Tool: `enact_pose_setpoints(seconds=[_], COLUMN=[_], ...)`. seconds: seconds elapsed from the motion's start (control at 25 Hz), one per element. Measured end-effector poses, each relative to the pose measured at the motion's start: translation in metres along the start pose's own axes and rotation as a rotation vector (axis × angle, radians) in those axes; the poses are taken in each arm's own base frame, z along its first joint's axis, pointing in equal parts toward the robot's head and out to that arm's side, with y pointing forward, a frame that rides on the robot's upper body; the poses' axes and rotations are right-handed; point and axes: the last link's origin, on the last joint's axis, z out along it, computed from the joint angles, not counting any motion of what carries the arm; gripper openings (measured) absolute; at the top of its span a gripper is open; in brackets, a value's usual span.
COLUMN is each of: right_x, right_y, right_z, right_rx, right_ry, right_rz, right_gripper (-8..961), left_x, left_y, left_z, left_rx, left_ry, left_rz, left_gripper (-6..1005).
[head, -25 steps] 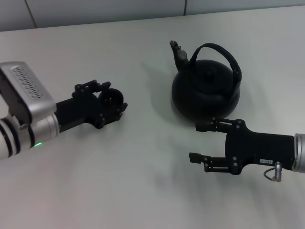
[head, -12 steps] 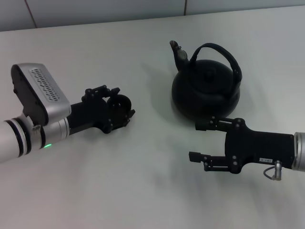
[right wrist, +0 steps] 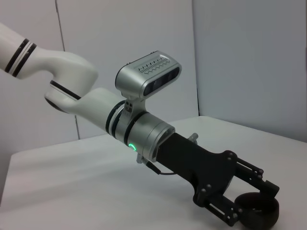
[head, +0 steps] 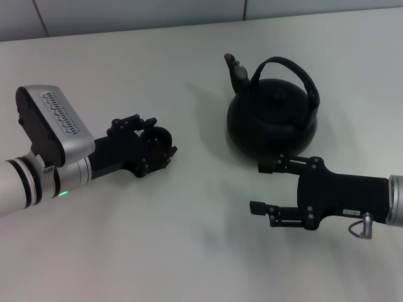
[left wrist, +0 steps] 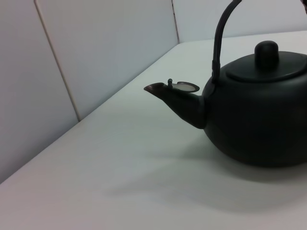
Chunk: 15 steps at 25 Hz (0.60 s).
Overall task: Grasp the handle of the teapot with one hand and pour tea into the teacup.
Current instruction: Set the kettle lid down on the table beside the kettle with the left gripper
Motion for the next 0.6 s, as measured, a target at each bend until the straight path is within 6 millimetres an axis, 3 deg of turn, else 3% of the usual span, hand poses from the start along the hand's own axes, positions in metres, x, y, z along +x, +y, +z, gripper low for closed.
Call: enact_pose_setpoints(seconds=[0.6], right_x=[0.0007], right_y=[0.0013], right_z=[0.0007], right_rx=[-0.009], right_ry=[0.005], right_rz=[0.0], right_gripper=[770], left_x=[0.0023], left_y=[-0.0002], left_z=[-0.0015], left_rx=[-0.007], left_ry=[0.016], left_rz=[-0.02], left_gripper=[784])
